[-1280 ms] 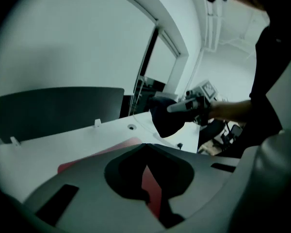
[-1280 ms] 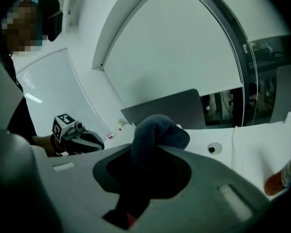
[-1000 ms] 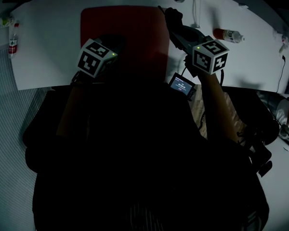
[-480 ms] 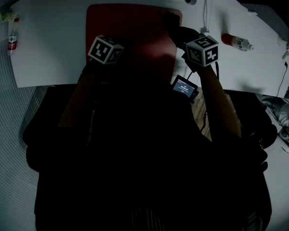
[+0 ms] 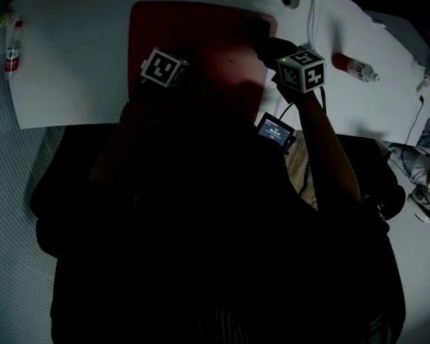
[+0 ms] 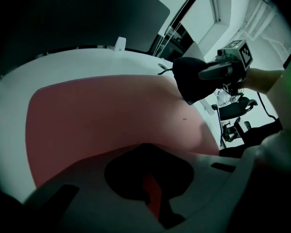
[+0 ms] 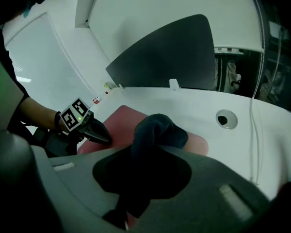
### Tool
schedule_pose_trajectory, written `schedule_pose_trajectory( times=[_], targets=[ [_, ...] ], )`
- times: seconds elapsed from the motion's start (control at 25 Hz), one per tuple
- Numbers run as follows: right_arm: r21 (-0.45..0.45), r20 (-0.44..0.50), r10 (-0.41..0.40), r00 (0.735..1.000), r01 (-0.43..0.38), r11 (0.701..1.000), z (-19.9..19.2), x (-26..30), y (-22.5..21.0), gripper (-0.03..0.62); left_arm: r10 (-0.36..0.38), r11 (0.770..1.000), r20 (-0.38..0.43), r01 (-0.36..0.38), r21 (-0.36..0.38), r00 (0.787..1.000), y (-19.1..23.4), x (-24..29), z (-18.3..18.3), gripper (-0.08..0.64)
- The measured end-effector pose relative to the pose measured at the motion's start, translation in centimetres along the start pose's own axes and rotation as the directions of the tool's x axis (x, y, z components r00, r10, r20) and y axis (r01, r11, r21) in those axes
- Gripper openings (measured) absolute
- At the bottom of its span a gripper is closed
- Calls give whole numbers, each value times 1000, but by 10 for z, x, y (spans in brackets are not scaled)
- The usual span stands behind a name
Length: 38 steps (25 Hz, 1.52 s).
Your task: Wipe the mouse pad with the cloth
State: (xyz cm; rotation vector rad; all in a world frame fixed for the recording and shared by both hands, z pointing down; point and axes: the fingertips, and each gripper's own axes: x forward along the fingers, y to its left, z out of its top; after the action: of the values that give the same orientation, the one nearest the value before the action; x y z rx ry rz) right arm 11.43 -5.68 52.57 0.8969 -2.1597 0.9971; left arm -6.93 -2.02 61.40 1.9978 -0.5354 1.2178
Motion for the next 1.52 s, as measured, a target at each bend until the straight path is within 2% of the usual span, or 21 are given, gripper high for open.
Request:
schedule_pose_trajectory(
  times=[0.2, 0.32, 0.4, 0.48, 0.56, 0.64, 0.8, 1.04, 1.24, 1.32, 1.4, 1.52],
  targets=[
    [-14, -18, 11, 1000, -11, 1000, -2, 9, -2, 64, 15, 999, 20, -15, 28, 1000, -2, 2, 3, 8],
    [-58, -33, -18, 999, 16, 998, 3, 11, -11, 66, 19, 998, 32, -21, 51, 999, -1, 3, 3, 8],
    [-132, -37, -59, 998, 54, 990, 15, 12, -18, 65, 23, 997, 40, -26, 73, 999, 0, 3, 3, 8],
    [-259, -43, -105, 994, 90, 962, 31, 12, -18, 65, 36, 996, 43, -39, 86, 998, 1, 4, 4, 8],
    [-369, -60, -122, 991, 92, 925, 39, 18, -15, 64, 35, 996, 48, -39, 85, 998, 1, 5, 6, 8],
    [-426, -108, -125, 986, 67, 902, 33, 33, -16, 65, 27, 996, 57, -31, 79, 998, 0, 4, 8, 8],
    [-458, -238, -142, 961, 18, 889, -8, 67, -29, 65, 31, 997, 48, -34, 68, 998, -1, 4, 10, 8],
    [-397, -198, -120, 973, 32, 917, -18, 73, -31, 64, 21, 999, 26, -22, 50, 999, -2, 2, 6, 8],
    [-462, -281, -161, 946, 13, 887, -20, 75, -27, 64, 32, 999, 35, -33, 32, 999, -1, 3, 6, 8],
    [-492, -304, -148, 941, -22, 870, -31, 77, -8, 63, 44, 998, 47, -46, 40, 998, -1, 1, 10, 8],
    [-536, -326, -107, 939, -90, 839, -51, 82, 26, 63, 51, 998, 35, -52, 39, 998, 0, 1, 8, 8],
    [-551, -382, 6, 924, -233, 801, -92, 88, 87, 63, 52, 998, 25, -53, 37, 998, 0, 3, 5, 8]
  ],
)
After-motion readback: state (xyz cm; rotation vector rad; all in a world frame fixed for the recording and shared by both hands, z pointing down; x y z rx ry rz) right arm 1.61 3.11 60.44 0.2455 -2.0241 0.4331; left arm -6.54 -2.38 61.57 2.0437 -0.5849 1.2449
